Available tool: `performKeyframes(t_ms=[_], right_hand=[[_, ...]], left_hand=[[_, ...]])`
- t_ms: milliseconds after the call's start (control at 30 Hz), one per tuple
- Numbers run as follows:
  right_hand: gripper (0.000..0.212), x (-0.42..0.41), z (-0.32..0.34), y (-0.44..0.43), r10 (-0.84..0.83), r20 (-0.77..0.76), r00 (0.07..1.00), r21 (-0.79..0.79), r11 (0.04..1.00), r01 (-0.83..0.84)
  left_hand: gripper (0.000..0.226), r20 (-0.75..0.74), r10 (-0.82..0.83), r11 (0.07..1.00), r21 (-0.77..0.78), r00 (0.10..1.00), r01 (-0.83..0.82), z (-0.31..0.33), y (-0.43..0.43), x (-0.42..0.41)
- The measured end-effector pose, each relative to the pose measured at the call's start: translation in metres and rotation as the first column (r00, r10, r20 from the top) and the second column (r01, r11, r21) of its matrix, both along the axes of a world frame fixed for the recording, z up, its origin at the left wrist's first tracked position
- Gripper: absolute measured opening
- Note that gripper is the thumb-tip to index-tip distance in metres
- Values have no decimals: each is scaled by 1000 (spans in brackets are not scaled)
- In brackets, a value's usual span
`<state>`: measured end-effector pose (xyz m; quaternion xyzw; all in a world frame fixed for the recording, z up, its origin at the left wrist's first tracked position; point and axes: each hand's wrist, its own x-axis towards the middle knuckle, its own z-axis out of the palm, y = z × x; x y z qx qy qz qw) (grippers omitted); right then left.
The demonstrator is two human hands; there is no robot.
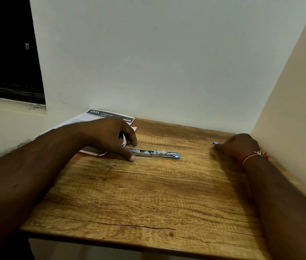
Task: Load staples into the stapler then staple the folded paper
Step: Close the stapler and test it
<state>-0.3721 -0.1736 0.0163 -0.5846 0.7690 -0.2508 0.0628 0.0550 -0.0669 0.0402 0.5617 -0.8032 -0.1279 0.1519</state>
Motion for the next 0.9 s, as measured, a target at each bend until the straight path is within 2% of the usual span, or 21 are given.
performKeyframes(t_ms=[100, 200, 267, 367, 533, 733, 800, 900], right_hand=[[45, 32, 6, 26, 294, 170, 941, -162, 950, -268], [38, 71, 10, 58, 620, 299, 726, -92, 776, -625], [38, 86, 10, 69, 715, 257, 651, -15, 676, -737], [35, 94, 7, 74, 755, 157, 637, 29, 641, -767], [11, 100, 5, 68, 753, 93, 652, 9, 654, -757], [9, 101, -1, 64, 754, 3, 657, 0, 657, -754], [7, 101, -3, 60, 765, 75, 640, -78, 644, -761], [15, 105, -3, 57, 766, 351, 539, -253, 632, -733]], left_hand=[[37, 17, 5, 1000, 21, 1000, -5, -1, -2, 2], [30, 26, 11, 1000, 13, 1000, -11, -1, -4, 3], [26, 29, 9, 1000, -13, 1000, -9, -2, -6, 4], [21, 17, 8, 1000, -30, 1000, -7, -2, -7, 4], [17, -19, 18, 999, -32, 1000, -18, -2, -5, 4], [13, -168, -28, 998, -61, 985, 18, -1, -5, 0], [15, -209, -15, 995, -96, 978, -6, -2, -6, -4], [19, -363, -20, 992, -124, 931, -27, -5, -6, -11]])
